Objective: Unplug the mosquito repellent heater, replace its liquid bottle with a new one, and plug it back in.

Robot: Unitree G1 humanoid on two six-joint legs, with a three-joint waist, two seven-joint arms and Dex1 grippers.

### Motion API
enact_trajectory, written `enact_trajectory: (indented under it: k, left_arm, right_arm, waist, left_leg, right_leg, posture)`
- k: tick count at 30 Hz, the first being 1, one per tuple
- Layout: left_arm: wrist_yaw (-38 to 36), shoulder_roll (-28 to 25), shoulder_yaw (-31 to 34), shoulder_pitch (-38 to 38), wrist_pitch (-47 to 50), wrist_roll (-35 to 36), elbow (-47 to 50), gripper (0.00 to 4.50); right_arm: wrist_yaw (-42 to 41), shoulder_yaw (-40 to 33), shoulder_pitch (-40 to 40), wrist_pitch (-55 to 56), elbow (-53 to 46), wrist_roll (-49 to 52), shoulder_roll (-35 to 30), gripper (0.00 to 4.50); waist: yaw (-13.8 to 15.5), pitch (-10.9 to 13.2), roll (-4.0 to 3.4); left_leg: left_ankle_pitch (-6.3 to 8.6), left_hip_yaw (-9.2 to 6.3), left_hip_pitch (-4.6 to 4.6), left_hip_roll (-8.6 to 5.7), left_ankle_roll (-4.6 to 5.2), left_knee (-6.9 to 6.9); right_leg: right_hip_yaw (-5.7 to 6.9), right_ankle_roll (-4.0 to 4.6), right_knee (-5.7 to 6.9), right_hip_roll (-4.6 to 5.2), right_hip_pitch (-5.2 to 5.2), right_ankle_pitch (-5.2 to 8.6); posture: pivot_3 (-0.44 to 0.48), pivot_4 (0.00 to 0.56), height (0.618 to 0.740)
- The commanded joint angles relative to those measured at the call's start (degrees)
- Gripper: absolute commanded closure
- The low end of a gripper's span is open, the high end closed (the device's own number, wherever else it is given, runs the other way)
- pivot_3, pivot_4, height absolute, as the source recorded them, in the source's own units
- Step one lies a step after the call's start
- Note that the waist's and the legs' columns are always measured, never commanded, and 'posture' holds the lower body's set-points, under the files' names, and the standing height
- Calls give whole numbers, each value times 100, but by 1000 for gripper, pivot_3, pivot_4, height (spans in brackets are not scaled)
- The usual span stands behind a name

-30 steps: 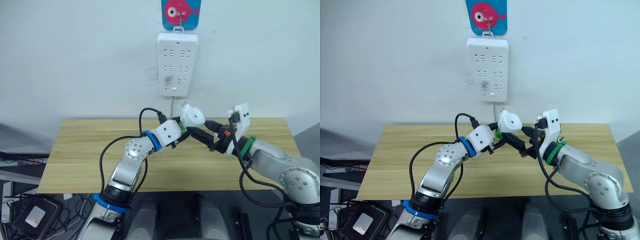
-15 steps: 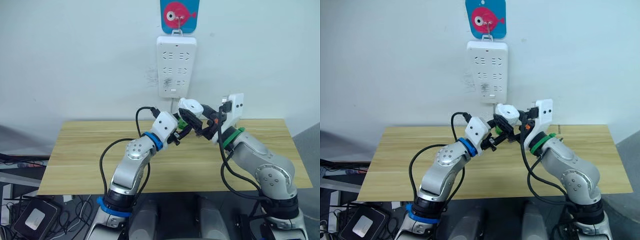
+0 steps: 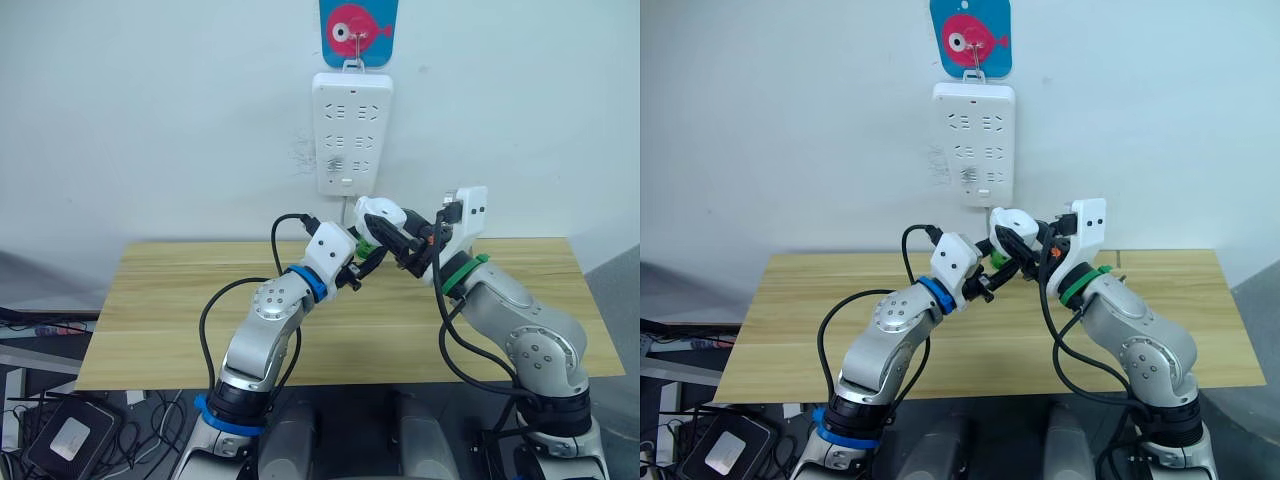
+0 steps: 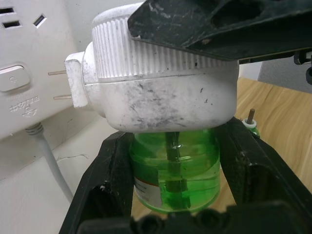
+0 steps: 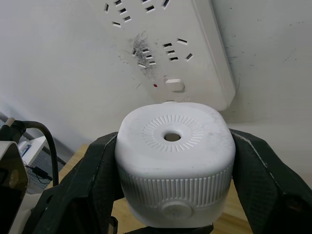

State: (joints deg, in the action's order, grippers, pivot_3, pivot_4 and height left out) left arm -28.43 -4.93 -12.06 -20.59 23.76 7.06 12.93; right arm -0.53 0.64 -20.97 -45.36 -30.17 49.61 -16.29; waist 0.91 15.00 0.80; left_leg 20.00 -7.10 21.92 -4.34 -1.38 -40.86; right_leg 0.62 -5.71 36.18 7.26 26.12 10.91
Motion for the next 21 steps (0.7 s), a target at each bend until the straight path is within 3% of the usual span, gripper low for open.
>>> enact_trajectory:
  k: [1, 4, 5, 12, 16, 21]
  left_arm:
    - [-105, -1, -11, -8, -92, 247, 339, 930]
    - [-324, -261, 200, 95, -30, 531, 577, 48]
    - [-371, -347, 275, 111, -38, 608, 643, 0]
    - [-748, -1240, 1230, 227, -86, 1331, 1235, 0]
    - [-667, -1569, 1674, -273, -472, 1254, 774, 0]
    - [-708, -1683, 1692, -880, -815, 1136, 149, 0]
  right_arm:
    - [-165, -69, -77, 89, -83, -58, 48, 1569]
    - [-201, -177, -80, 96, -66, -108, 13, 1569]
    - [-199, -225, -85, 89, -57, -95, 20, 1569]
    - [-316, -486, -2, 50, -240, -228, -307, 1569]
    - [-508, -569, 159, -101, -504, -86, -613, 1569]
    - [-539, -626, 149, -184, -567, 1, -679, 1569]
  waist:
    - [-1, 0, 0]
    - [-12, 0, -1]
    - [-28, 0, -1]
    - [-64, -1, -1]
    - [-49, 0, -1]
    - [-58, 0, -1]
  left_leg:
    - [0, -1, 0, 0, 0, 0]
    - [0, -1, 0, 0, 0, 0]
    - [0, -1, 0, 0, 0, 1]
    - [0, -24, 0, 2, 0, 4]
    - [0, -29, 1, -1, 0, 3]
    - [0, -26, -1, 0, 0, 3]
  right_leg:
    - [0, 0, 1, 0, 0, 0]
    - [0, 0, 0, 0, 0, 0]
    - [0, 0, 1, 0, 0, 0]
    - [1, 1, 0, -1, 1, 1]
    - [4, 1, -3, -1, -1, 1]
    - [3, 1, -4, -1, -3, 1]
  posture:
    - [56, 227, 740]
    - [53, 229, 740]
    - [55, 232, 740]
    - [60, 238, 740]
    - [62, 244, 740]
    - [64, 252, 740]
